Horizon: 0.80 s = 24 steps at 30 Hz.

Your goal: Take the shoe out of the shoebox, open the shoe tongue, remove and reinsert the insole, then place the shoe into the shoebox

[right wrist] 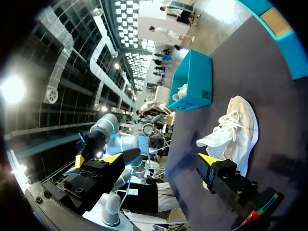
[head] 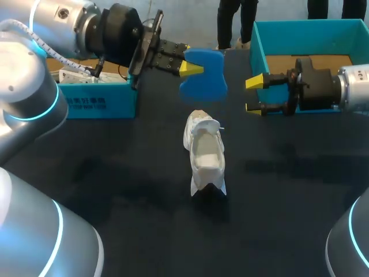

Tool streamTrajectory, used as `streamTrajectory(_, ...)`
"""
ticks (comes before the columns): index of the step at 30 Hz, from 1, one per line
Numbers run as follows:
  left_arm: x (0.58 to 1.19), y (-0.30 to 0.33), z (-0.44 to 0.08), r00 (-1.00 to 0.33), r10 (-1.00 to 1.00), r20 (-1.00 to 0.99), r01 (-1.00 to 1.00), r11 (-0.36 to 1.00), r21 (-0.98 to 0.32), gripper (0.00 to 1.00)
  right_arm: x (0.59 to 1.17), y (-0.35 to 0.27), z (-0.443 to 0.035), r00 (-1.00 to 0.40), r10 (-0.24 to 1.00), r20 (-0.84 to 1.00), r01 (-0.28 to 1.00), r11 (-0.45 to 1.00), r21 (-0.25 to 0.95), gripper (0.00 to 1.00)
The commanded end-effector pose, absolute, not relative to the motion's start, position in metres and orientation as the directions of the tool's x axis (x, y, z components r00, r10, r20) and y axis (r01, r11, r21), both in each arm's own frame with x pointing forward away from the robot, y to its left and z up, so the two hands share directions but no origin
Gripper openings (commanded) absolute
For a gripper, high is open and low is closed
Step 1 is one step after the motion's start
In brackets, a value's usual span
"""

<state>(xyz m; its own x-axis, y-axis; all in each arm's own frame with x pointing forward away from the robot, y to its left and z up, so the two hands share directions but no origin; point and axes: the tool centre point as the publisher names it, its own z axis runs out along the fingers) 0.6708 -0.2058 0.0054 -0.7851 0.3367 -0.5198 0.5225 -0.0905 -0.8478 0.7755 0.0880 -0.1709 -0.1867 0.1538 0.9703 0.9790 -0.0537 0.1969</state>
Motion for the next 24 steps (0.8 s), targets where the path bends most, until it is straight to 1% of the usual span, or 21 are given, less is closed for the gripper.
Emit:
streamTrajectory(1, 0.6728, -0.2108, 0.0052, -0.719, 0.312, -0.621, 0.617, -0.126, -0.777, 0.00, 0.7751, 0.0894, -0.1714, -0.187, 0.155, 0.970, 0.979, -0.056, 0.197, 1.00)
streamTrajectory(24, 0.6739, -0.2110, 0.0035, -0.717, 0.297, -0.631, 0.627, -0.119, -0.770, 0.00, 0.7751, 0.0894, -0.1714, -0.187, 0.155, 0.970, 0.979, -0.056, 0.197, 1.00)
